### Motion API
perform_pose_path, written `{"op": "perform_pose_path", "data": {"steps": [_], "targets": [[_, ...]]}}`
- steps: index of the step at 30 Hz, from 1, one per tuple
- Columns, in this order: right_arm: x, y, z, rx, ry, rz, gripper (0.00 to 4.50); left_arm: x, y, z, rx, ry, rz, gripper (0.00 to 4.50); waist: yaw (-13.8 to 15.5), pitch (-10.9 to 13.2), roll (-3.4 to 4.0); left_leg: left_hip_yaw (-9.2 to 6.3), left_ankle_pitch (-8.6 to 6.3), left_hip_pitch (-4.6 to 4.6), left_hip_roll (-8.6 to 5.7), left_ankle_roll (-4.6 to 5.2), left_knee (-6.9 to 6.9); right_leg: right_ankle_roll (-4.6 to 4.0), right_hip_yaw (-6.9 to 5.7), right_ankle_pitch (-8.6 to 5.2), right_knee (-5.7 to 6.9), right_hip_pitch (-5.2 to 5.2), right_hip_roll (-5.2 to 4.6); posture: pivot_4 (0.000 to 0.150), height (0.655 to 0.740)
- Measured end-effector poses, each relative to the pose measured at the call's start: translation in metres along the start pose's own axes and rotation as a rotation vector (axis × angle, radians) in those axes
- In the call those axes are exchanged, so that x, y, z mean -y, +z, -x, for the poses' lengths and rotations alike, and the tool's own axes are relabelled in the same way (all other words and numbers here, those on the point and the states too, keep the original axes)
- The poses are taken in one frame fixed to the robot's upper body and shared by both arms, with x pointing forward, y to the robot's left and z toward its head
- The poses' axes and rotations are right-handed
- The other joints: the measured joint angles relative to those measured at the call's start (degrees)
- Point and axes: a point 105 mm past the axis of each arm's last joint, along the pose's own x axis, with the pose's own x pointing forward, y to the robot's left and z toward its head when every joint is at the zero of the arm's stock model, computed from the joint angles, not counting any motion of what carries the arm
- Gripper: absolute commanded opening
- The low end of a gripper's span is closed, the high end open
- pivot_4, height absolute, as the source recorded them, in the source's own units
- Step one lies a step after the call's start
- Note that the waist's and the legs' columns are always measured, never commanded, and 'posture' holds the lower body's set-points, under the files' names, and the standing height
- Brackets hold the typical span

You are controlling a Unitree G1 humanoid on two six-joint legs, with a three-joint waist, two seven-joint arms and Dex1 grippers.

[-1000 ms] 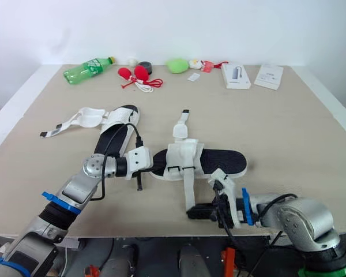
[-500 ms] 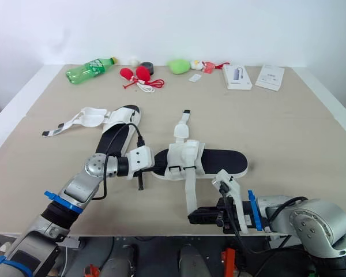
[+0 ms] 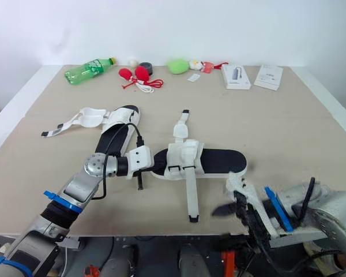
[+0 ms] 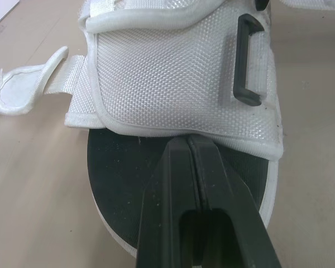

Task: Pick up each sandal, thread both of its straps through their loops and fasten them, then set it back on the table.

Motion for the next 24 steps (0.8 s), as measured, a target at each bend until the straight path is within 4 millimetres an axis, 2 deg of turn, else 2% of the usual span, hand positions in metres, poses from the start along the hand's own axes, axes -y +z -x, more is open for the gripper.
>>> {"op": "perform_pose_path", "data": {"steps": [1, 4, 7, 11, 14, 18, 24], "targets": [[0.010, 0.011, 0.001, 0.026, -0.045, 0.183, 4.49, 0.000, 0.000, 0.000, -0.001, 0.000, 0.000, 0.00, 0.0, 0.0, 0.01, 0.02, 0.00, 0.01, -0.02, 0.00, 0.00, 0.00, 0.00, 0.00, 0.00, -0.01, -0.03, 0.150, 0.7400], [0.014, 0.022, 0.001, 0.034, -0.062, 0.498, 4.49, 0.001, 0.001, -0.001, 0.004, -0.006, -0.003, 0.00, 0.0, 0.0, -0.06, 0.02, -0.02, 0.02, 0.00, -0.06, -0.07, 0.00, -0.02, 0.00, 0.00, 0.02, -0.03, 0.150, 0.7400], [0.011, 0.017, -0.002, 0.002, -0.020, 0.807, 4.49, 0.004, 0.003, -0.001, 0.011, -0.016, -0.009, 0.00, 0.1, 0.0, -0.08, 0.02, -0.11, 0.01, -0.01, -0.19, -0.15, 0.02, -0.03, -0.05, 0.00, 0.07, -0.03, 0.150, 0.7400], [0.023, 0.001, -0.005, -0.041, -0.047, 1.155, 4.49, 0.004, 0.002, 0.001, 0.007, -0.011, -0.010, 0.00, 0.1, -0.1, -0.09, 0.02, -0.13, 0.07, -0.01, -0.22, -0.15, 0.03, -0.02, -0.07, 0.01, 0.14, -0.01, 0.150, 0.7400], [0.030, 0.005, -0.008, 0.023, -0.114, 1.380, 4.49, 0.003, 0.000, 0.002, 0.000, -0.005, -0.005, 0.00, 0.0, -0.1, -0.03, 0.01, -0.11, 0.25, 0.01, -0.19, -0.15, 0.01, -0.02, -0.04, 0.02, 0.26, 0.02, 0.150, 0.7400], [0.027, 0.002, -0.011, 0.065, -0.126, 1.494, 4.49, 0.003, 0.000, 0.002, -0.001, -0.006, -0.004, 0.00, 0.0, -0.1, -0.03, 0.01, -0.10, 0.31, 0.01, -0.18, -0.16, -0.02, 0.02, -0.04, 0.03, 0.36, 0.03, 0.150, 0.7400], [0.016, -0.001, -0.025, 0.131, -0.104, 1.610, 4.49, 0.004, 0.000, 0.002, -0.003, -0.005, 0.000, 0.00, 0.0, -0.1, -0.03, 0.01, -0.10, 0.44, 0.00, -0.18, -0.16, -0.03, 0.06, -0.05, 0.04, 0.49, 0.03, 0.150, 0.7400]]}}
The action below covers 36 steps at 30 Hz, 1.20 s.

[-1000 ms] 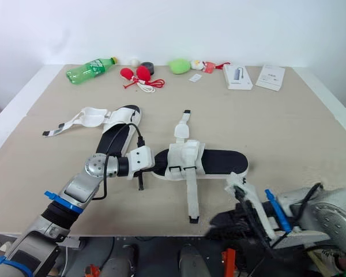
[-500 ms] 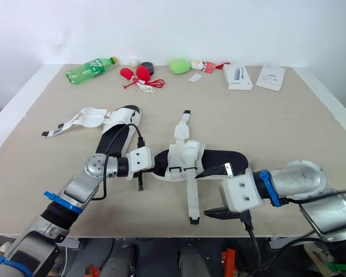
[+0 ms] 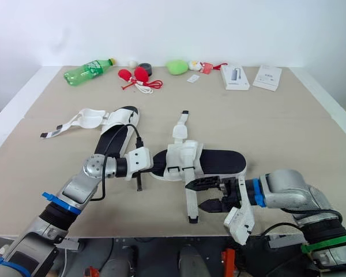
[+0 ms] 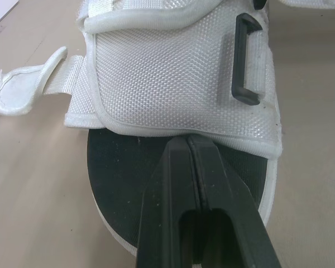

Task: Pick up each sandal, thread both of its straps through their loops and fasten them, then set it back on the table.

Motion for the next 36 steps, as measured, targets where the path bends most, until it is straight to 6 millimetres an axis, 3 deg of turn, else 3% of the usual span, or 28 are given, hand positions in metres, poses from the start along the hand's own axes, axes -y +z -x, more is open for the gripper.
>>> {"op": "perform_pose_path", "data": {"steps": [4, 10, 14, 15, 20, 28, 30, 32, 36], "targets": [[-0.002, -0.001, -0.005, 0.000, 0.019, 0.044, 4.49, 0.001, -0.002, 0.000, -0.007, 0.000, 0.011, 0.00, 0.0, 0.0, -0.01, 0.00, -0.01, 0.51, 0.00, 0.00, -0.11, -0.10, 0.01, -0.08, 0.00, 0.47, -0.01, 0.150, 0.7400], [-0.006, -0.007, -0.009, -0.021, 0.049, 0.063, 4.49, 0.001, -0.001, 0.000, -0.006, 0.000, 0.010, 0.00, 0.0, 0.0, -0.01, 0.01, -0.01, 0.58, 0.00, 0.00, -0.14, -0.11, 0.02, -0.09, 0.00, 0.54, -0.01, 0.150, 0.7400], [-0.005, -0.006, -0.014, -0.005, 0.027, 0.040, 3.20, 0.002, -0.001, 0.000, -0.005, 0.001, 0.011, 0.00, 0.0, 0.0, -0.01, 0.00, -0.01, 0.57, 0.00, 0.00, -0.16, -0.13, 0.02, -0.10, 0.00, 0.54, -0.01, 0.150, 0.7400], [-0.004, -0.006, -0.015, -0.004, 0.016, 0.030, 2.54, 0.002, -0.001, 0.000, -0.004, 0.001, 0.010, 0.00, 0.0, 0.0, -0.01, 0.00, -0.01, 0.58, 0.00, 0.00, -0.16, -0.14, 0.02, -0.11, 0.00, 0.55, -0.01, 0.150, 0.7400], [-0.003, -0.007, -0.018, -0.005, -0.002, -0.025, 0.14, 0.002, -0.001, 0.000, -0.004, 0.004, 0.012, 0.00, 0.0, 0.0, -0.01, 0.00, -0.01, 0.58, 0.00, 0.01, -0.17, -0.13, 0.04, -0.11, 0.00, 0.56, -0.01, 0.150, 0.7400], [-0.007, -0.006, -0.022, 0.000, -0.045, -0.136, 0.06, 0.002, -0.001, 0.000, -0.005, 0.003, 0.013, 0.00, 0.0, 0.0, -0.01, 0.00, -0.02, 0.58, -0.01, 0.02, -0.17, -0.13, 0.04, -0.13, 0.00, 0.57, -0.01, 0.150, 0.7400], [-0.005, -0.004, -0.022, 0.007, -0.102, -0.231, 0.06, 0.003, -0.002, 0.001, -0.006, 0.003, 0.015, 0.00, 0.0, 0.0, -0.01, -0.01, -0.03, 0.59, 0.00, 0.03, -0.17, -0.14, 0.05, -0.14, 0.00, 0.59, 0.00, 0.150, 0.7400], [0.002, -0.003, -0.023, 0.017, -0.185, -0.383, 0.06, 0.003, -0.002, 0.001, -0.006, 0.003, 0.015, 0.00, 0.0, 0.0, -0.01, -0.02, -0.03, 0.59, 0.00, 0.04, -0.17, -0.14, 0.09, -0.14, 0.00, 0.61, 0.01, 0.150, 0.7400], [0.037, -0.017, -0.019, 0.032, -0.399, -0.683, 0.06, 0.002, -0.002, 0.001, -0.008, 0.005, 0.016, 0.00, -0.1, 0.0, -0.01, -0.03, -0.03, 0.61, 0.00, 0.04, -0.11, -0.10, 0.13, -0.11, 0.04, 0.63, 0.03, 0.150, 0.7400]]}}
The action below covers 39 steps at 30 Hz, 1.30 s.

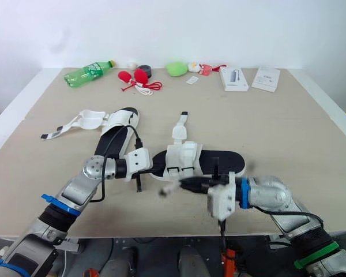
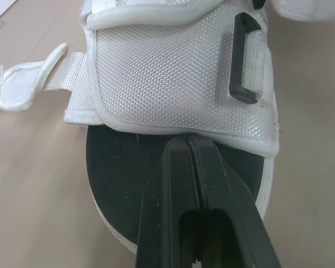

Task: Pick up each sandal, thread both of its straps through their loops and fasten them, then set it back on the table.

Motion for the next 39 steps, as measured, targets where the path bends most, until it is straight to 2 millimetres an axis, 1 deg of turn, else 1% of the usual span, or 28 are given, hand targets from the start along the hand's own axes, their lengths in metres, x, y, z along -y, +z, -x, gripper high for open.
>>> {"op": "perform_pose_path", "data": {"steps": [2, 3, 4, 5, 8, 11, 15, 20, 29, 30, 31, 32, 34, 36, 37, 38, 39], "targets": [[0.023, 0.003, -0.002, 0.001, -0.091, -0.108, 0.06, 0.000, -0.001, 0.000, -0.002, 0.000, 0.002, 0.00, 0.0, 0.0, 0.00, -0.01, 0.00, 0.00, 0.00, 0.00, 0.02, 0.01, 0.00, 0.01, 0.00, 0.00, 0.01, 0.150, 0.7400], [0.035, 0.002, -0.002, -0.005, -0.139, -0.163, 0.06, 0.000, -0.001, 0.000, -0.003, 0.000, 0.003, 0.00, 0.1, 0.0, -0.01, -0.01, 0.00, 0.00, 0.00, 0.00, 0.02, 0.01, 0.00, 0.01, 0.00, 0.00, 0.02, 0.150, 0.7400], [0.043, -0.001, -0.001, -0.015, -0.171, -0.206, 0.06, 0.000, -0.001, 0.000, -0.002, -0.002, 0.002, 0.00, 0.1, 0.0, -0.01, -0.01, 0.00, -0.01, 0.00, 0.00, 0.01, 0.01, -0.01, 0.00, 0.00, 0.00, 0.02, 0.150, 0.7400], [0.047, -0.004, 0.000, -0.027, -0.192, -0.245, 0.06, 0.000, -0.001, -0.001, -0.001, -0.003, 0.002, 0.00, 0.1, 0.0, -0.01, -0.01, 0.00, -0.01, 0.00, -0.01, 0.01, 0.01, -0.01, 0.00, 0.00, -0.01, 0.02, 0.150, 0.7400], [0.058, -0.021, 0.003, -0.092, -0.247, -0.418, 0.06, 0.001, 0.000, -0.001, 0.001, -0.008, -0.001, 0.00, 0.1, 0.0, -0.01, -0.01, -0.01, -0.04, 0.00, -0.01, -0.02, 0.01, -0.01, -0.03, 0.00, -0.04, 0.03, 0.150, 0.7400], [0.063, -0.038, 0.004, -0.141, -0.285, -0.571, 0.06, 0.000, 0.000, -0.001, 0.000, -0.009, -0.001, 0.00, 0.1, 0.0, 0.00, -0.01, -0.01, -0.05, -0.01, -0.01, -0.02, 0.02, -0.01, -0.02, 0.00, -0.05, 0.03, 0.150, 0.7400], [0.066, -0.044, 0.003, -0.156, -0.291, -0.676, 0.06, 0.000, 0.000, -0.002, 0.001, -0.009, 0.000, 0.00, 0.1, 0.0, 0.00, -0.01, 0.00, -0.05, -0.01, -0.01, -0.01, 0.03, 0.00, -0.01, 0.00, -0.06, 0.04, 0.150, 0.7400], [0.062, -0.048, -0.002, -0.171, -0.266, -0.747, 0.06, 0.001, 0.001, -0.002, 0.004, -0.009, 0.000, 0.00, 0.1, 0.0, 0.00, -0.01, -0.01, -0.07, -0.01, -0.01, -0.02, 0.03, -0.01, -0.02, -0.01, -0.09, 0.04, 0.150, 0.7400], [0.058, -0.069, -0.003, -0.255, -0.271, -0.827, 0.06, 0.001, 0.001, -0.001, 0.004, -0.002, 0.001, 0.00, 0.1, 0.0, 0.00, -0.01, -0.01, -0.08, 0.00, -0.01, -0.02, 0.03, -0.01, -0.02, -0.01, -0.12, 0.06, 0.150, 0.7400], [0.058, -0.069, -0.003, -0.256, -0.271, -0.828, 0.67, 0.001, 0.001, -0.001, 0.004, -0.002, 0.001, 0.00, 0.1, 0.0, 0.00, -0.01, -0.01, -0.08, 0.00, -0.01, -0.02, 0.03, -0.01, -0.02, -0.01, -0.12, 0.06, 0.150, 0.7400], [0.059, -0.071, -0.002, -0.271, -0.277, -0.812, 1.04, 0.001, 0.001, -0.001, 0.004, -0.002, 0.002, 0.00, 0.1, 0.0, 0.00, -0.01, -0.01, -0.09, 0.00, -0.01, -0.02, 0.03, -0.01, -0.02, -0.01, -0.12, 0.06, 0.150, 0.7400], [0.059, -0.071, -0.002, -0.271, -0.277, -0.811, 1.17, 0.001, 0.001, -0.001, 0.004, -0.002, 0.002, 0.00, 0.1, 0.0, 0.00, -0.01, -0.01, -0.09, 0.00, -0.01, -0.02, 0.03, -0.01, -0.02, -0.01, -0.12, 0.06, 0.150, 0.7400], [0.061, -0.072, 0.000, -0.287, -0.284, -0.780, 1.98, 0.002, 0.001, -0.001, 0.005, -0.002, 0.001, 0.00, 0.1, 0.0, 0.00, -0.01, -0.02, -0.10, 0.00, -0.02, -0.03, 0.03, -0.01, -0.03, -0.01, -0.14, 0.06, 0.150, 0.7400], [0.065, -0.071, 0.002, -0.294, -0.302, -0.730, 3.10, 0.002, 0.001, -0.001, 0.005, -0.002, 0.000, 0.00, 0.1, 0.0, 0.00, -0.01, -0.02, -0.11, 0.00, -0.03, -0.05, 0.04, -0.01, -0.05, -0.01, -0.16, 0.06, 0.150, 0.7400], [0.067, -0.071, 0.003, -0.293, -0.309, -0.701, 3.41, 0.002, 0.001, -0.001, 0.006, -0.002, 0.000, 0.00, 0.1, 0.0, 0.00, -0.01, -0.02, -0.12, 0.00, -0.03, -0.05, 0.05, -0.01, -0.05, -0.01, -0.17, 0.06, 0.150, 0.7400], [0.072, -0.069, 0.005, -0.291, -0.323, -0.654, 3.94, 0.002, 0.001, -0.001, 0.006, -0.003, 0.000, 0.00, 0.1, 0.0, 0.00, -0.01, -0.02, -0.13, 0.00, -0.03, -0.05, 0.05, -0.01, -0.05, -0.01, -0.18, 0.06, 0.150, 0.7400], [0.073, -0.068, 0.006, -0.289, -0.326, -0.646, 3.94, 0.002, 0.001, -0.001, 0.006, -0.003, 0.000, 0.00, 0.1, 0.0, 0.00, -0.01, -0.02, -0.13, 0.00, -0.03, -0.05, 0.05, -0.01, -0.05, -0.01, -0.18, 0.06, 0.150, 0.7400]]}}
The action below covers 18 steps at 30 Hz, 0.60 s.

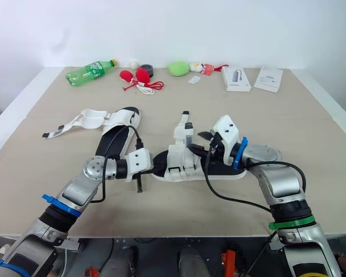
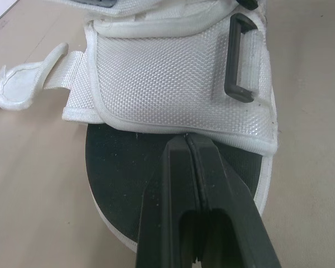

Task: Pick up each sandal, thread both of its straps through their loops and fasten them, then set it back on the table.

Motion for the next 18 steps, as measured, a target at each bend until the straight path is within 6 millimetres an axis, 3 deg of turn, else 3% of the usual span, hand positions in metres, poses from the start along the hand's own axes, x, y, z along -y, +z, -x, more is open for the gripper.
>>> {"op": "perform_pose_path", "data": {"steps": [4, 7, 8, 9, 12, 14, 18], "targets": [[0.001, 0.026, -0.003, 0.093, 0.007, 0.091, 3.94, -0.001, 0.000, 0.001, -0.002, 0.001, 0.000, 0.00, 0.0, 0.0, 0.01, 0.00, 0.00, 0.00, 0.00, 0.00, 0.00, 0.01, 0.00, 0.01, 0.00, -0.01, 0.00, 0.150, 0.7400], [-0.001, 0.055, -0.011, 0.181, 0.034, 0.116, 3.21, -0.001, 0.000, 0.000, -0.002, 0.000, 0.000, 0.00, -0.1, 0.0, 0.01, 0.00, 0.00, 0.01, 0.01, 0.00, 0.00, 0.01, 0.00, 0.01, 0.00, 0.00, 0.01, 0.150, 0.7400], [-0.003, 0.061, -0.015, 0.195, 0.043, 0.105, 2.61, 0.000, 0.000, 0.000, -0.002, -0.001, 0.000, 0.00, -0.1, 0.0, 0.01, 0.00, 0.00, 0.01, 0.01, 0.00, 0.00, 0.01, 0.00, 0.01, 0.00, 0.00, 0.01, 0.150, 0.7400], [-0.004, 0.064, -0.019, 0.203, 0.051, 0.091, 2.30, 0.000, 0.000, 0.000, 0.000, -0.003, -0.001, 0.00, 0.0, 0.0, 0.01, -0.01, 0.00, 0.00, 0.01, 0.00, 0.00, 0.00, 0.00, 0.01, 0.00, -0.01, 0.01, 0.150, 0.7400], [-0.008, 0.057, -0.033, 0.148, 0.075, -0.010, 0.68, 0.000, 0.001, -0.001, 0.002, -0.005, -0.001, 0.00, 0.1, 0.0, 0.01, -0.03, 0.00, -0.06, -0.01, 0.00, 0.00, 0.00, 0.00, 0.00, 0.00, -0.01, 0.00, 0.150, 0.7400], [-0.008, 0.043, -0.041, 0.078, 0.085, -0.075, 0.21, 0.000, 0.001, -0.001, 0.003, -0.006, -0.002, 0.00, 0.1, 0.0, 0.01, -0.02, 0.00, -0.09, -0.02, 0.00, 0.00, 0.00, 0.00, 0.00, -0.01, -0.03, -0.01, 0.150, 0.7400], [-0.001, 0.022, -0.054, -0.036, 0.051, -0.168, 0.21, 0.000, 0.001, -0.001, 0.003, -0.004, -0.002, 0.00, 0.1, 0.0, 0.02, -0.03, 0.00, -0.09, -0.01, 0.00, 0.00, -0.01, -0.01, 0.01, 0.00, -0.06, 0.01, 0.150, 0.7400]]}}
